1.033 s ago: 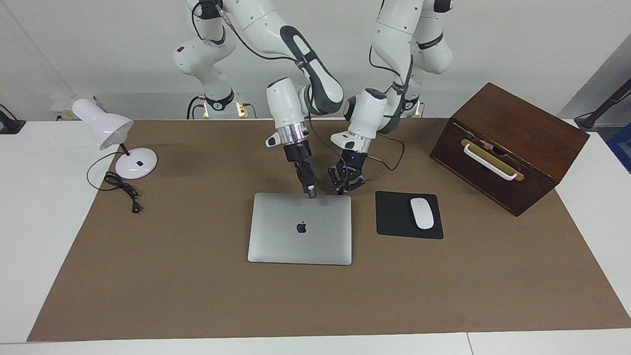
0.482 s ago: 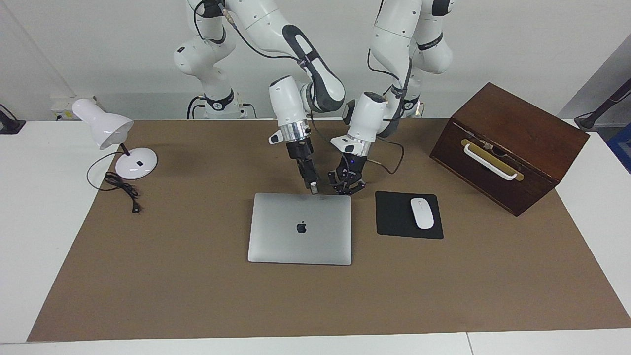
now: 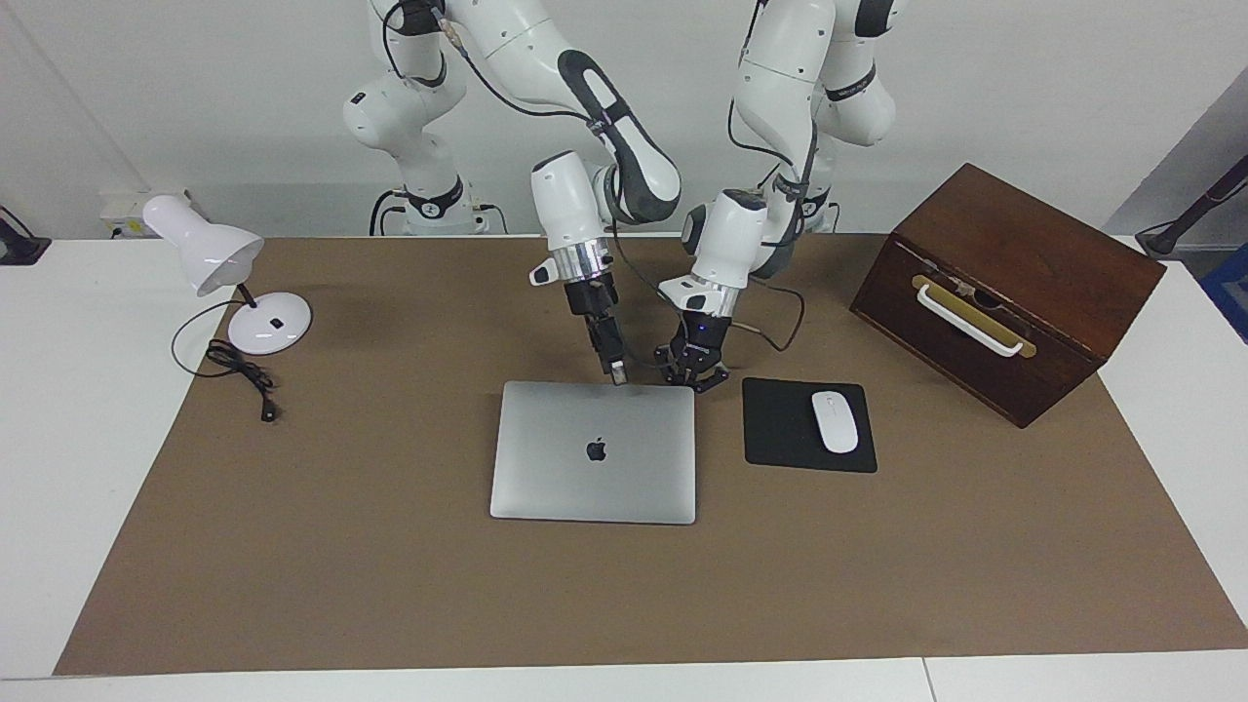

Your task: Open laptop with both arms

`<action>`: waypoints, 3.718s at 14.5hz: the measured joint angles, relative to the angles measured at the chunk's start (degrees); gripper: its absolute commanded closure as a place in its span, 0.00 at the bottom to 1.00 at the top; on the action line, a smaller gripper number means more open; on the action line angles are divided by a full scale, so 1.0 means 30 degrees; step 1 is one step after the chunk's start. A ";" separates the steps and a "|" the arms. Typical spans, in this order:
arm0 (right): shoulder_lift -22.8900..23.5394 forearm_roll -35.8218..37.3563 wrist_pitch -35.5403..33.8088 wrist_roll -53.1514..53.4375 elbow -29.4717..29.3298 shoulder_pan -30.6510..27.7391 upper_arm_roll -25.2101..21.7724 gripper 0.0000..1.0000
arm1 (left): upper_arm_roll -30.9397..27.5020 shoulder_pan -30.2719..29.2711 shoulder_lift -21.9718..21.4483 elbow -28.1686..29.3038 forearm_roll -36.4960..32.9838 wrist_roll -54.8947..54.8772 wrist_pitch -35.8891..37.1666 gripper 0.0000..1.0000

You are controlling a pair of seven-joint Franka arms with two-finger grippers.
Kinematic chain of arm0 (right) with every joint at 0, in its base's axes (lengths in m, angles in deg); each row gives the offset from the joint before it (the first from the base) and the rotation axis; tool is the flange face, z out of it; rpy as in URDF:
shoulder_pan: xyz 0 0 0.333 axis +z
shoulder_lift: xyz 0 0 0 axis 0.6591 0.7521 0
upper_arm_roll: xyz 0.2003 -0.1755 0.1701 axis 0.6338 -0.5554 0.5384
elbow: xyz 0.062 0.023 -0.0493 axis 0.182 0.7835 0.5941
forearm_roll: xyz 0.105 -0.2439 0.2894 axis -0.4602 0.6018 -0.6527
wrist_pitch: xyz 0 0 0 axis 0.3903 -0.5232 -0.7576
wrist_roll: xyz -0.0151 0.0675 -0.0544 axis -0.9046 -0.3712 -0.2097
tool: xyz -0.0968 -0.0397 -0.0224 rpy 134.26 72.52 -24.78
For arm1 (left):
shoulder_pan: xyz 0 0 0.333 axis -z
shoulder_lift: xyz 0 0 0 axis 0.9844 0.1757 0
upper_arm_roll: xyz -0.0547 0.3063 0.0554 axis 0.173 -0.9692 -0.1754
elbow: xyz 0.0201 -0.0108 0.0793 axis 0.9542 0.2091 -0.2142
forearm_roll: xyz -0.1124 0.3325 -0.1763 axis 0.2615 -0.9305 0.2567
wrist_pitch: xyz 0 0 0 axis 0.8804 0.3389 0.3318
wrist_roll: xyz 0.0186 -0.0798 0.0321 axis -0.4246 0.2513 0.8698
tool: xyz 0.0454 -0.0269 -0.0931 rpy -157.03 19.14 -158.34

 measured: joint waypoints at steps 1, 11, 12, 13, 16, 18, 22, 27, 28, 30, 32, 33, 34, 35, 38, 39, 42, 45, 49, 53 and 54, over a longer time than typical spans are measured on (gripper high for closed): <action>0.0000 0.0000 0.0000 -0.0093 0.0003 -0.0073 -0.0001 0.00 | 0.0004 0.0000 0.0027 -0.0002 -0.0014 -0.0016 -0.0062 1.00; 0.0000 0.0112 0.0000 -0.0584 -0.0005 -0.0745 -0.0036 0.00 | 0.0022 -0.0433 0.0358 -0.0134 -0.1378 -0.0031 -0.0544 1.00; 0.0003 0.0148 0.0000 -0.0616 -0.0005 -0.0834 -0.0036 0.00 | 0.0020 -0.0506 0.0390 -0.0161 -0.1517 -0.0031 -0.0561 1.00; 0.0010 0.0179 0.0000 -0.0654 -0.0011 -0.0900 -0.0036 0.00 | 0.0021 -0.0536 0.0404 -0.0170 -0.1597 -0.0031 -0.0570 1.00; 0.0094 0.0504 0.0000 -0.0672 -0.0036 -0.1037 -0.0035 0.00 | 0.0021 -0.0556 0.0433 -0.0169 -0.1707 -0.0032 -0.0641 1.00; 0.0181 0.0617 0.0000 -0.0672 -0.0170 -0.1163 -0.0035 0.00 | 0.0024 -0.0585 0.0498 -0.0169 -0.1866 -0.0032 -0.0791 1.00; 0.0446 0.0909 -0.0001 -0.0672 -0.0612 -0.1386 -0.0032 0.00 | 0.0066 -0.0655 0.0558 -0.0167 -0.2061 -0.0038 -0.0940 1.00; 0.0703 0.1503 -0.0255 -0.0672 -0.1413 -0.1885 -0.0029 0.00 | 0.0068 -0.0670 0.0678 -0.0163 -0.2314 -0.0047 -0.1262 1.00; 0.0727 0.1576 -0.0532 -0.0674 -0.1633 -0.2084 -0.0034 0.00 | 0.0072 -0.0670 0.0704 -0.0163 -0.2332 -0.0047 -0.1338 1.00; 0.0785 0.1604 -0.1013 -0.0790 -0.2177 -0.2394 -0.0060 0.00 | 0.0081 -0.0670 0.0738 -0.0162 -0.2353 -0.0047 -0.1434 1.00; 0.0970 0.1604 -0.1226 -0.0884 -0.2739 -0.2443 -0.0124 0.00 | 0.0082 -0.0670 0.0746 -0.0162 -0.2359 -0.0047 -0.1455 1.00; 0.1095 0.1605 -0.1310 -0.0886 -0.3009 -0.2459 -0.0139 0.00 | 0.0083 -0.0670 0.0748 -0.0161 -0.2361 -0.0048 -0.1462 1.00; 0.1193 0.1605 -0.1500 -0.0887 -0.3237 -0.2484 -0.0154 0.00 | 0.0083 -0.0670 0.0750 -0.0160 -0.2362 -0.0048 -0.1469 1.00; 0.1266 0.1605 -0.1638 -0.0888 -0.3446 -0.2531 -0.0176 0.00 | 0.0085 -0.0670 0.0752 -0.0158 -0.2362 -0.0048 -0.1482 1.00; 0.1277 0.1653 -0.2319 -0.0899 -0.3951 -0.2635 -0.0443 0.00 | 0.0090 -0.0670 0.0785 -0.0158 -0.2395 -0.0048 -0.1568 1.00; 0.1291 0.1710 -0.2710 -0.0905 -0.4097 -0.2644 -0.0644 0.00 | 0.0088 -0.0673 0.0788 -0.0157 -0.2440 -0.0059 -0.1574 1.00; 0.1304 0.2030 -0.3648 -0.0906 -0.4411 -0.2701 -0.1186 0.00 | 0.0093 -0.0685 0.0891 -0.0153 -0.2605 -0.0068 -0.1834 1.00; 0.1290 0.2137 -0.4449 -0.0907 -0.4716 -0.2701 -0.1581 0.01 | 0.0098 -0.0686 0.0981 -0.0147 -0.2724 -0.0068 -0.2080 1.00; 0.1171 0.2542 -0.6213 -0.0908 -0.5147 -0.2849 -0.2444 0.01 | 0.0104 -0.0686 0.1019 -0.0141 -0.2758 -0.0068 -0.2186 1.00; 0.1122 0.3158 -0.8437 -0.0887 -0.5605 -0.3042 -0.3472 0.02 | 0.0109 -0.0686 0.1026 -0.0134 -0.2762 -0.0068 -0.2220 1.00; 0.1119 0.3604 -0.9104 -0.0623 -0.5702 -0.3100 -0.3747 0.02 | 0.0110 -0.0686 0.1027 -0.0132 -0.2762 -0.0069 -0.2223 1.00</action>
